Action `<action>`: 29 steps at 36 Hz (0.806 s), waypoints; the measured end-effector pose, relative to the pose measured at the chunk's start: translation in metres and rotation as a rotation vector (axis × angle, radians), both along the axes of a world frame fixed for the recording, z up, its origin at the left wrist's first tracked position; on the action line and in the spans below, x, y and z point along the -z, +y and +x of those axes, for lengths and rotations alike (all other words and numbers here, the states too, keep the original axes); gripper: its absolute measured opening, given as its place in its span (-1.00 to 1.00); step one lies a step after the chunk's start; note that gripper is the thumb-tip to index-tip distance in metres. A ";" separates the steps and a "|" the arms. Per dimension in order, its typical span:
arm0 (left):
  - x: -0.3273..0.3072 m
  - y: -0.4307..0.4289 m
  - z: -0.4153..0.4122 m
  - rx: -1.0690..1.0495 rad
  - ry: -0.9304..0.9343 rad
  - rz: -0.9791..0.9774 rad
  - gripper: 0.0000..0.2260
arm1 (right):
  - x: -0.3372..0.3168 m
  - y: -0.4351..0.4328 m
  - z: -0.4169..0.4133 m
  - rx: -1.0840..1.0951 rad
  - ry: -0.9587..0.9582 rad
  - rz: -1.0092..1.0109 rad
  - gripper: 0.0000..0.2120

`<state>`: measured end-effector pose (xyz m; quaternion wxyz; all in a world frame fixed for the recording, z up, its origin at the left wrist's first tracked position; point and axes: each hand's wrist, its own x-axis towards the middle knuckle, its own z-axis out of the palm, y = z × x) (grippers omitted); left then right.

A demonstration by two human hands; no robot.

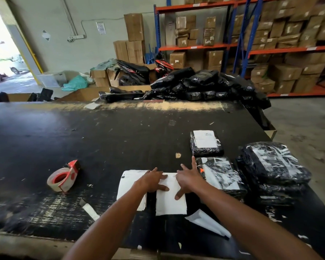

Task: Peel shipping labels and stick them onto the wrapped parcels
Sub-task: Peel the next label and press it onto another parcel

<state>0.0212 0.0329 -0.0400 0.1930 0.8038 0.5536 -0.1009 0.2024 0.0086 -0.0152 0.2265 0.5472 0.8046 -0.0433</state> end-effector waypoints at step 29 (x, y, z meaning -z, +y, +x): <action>-0.114 -0.005 0.050 -0.465 -1.143 -0.224 -0.73 | -0.109 -0.004 0.084 0.035 0.570 0.188 -0.24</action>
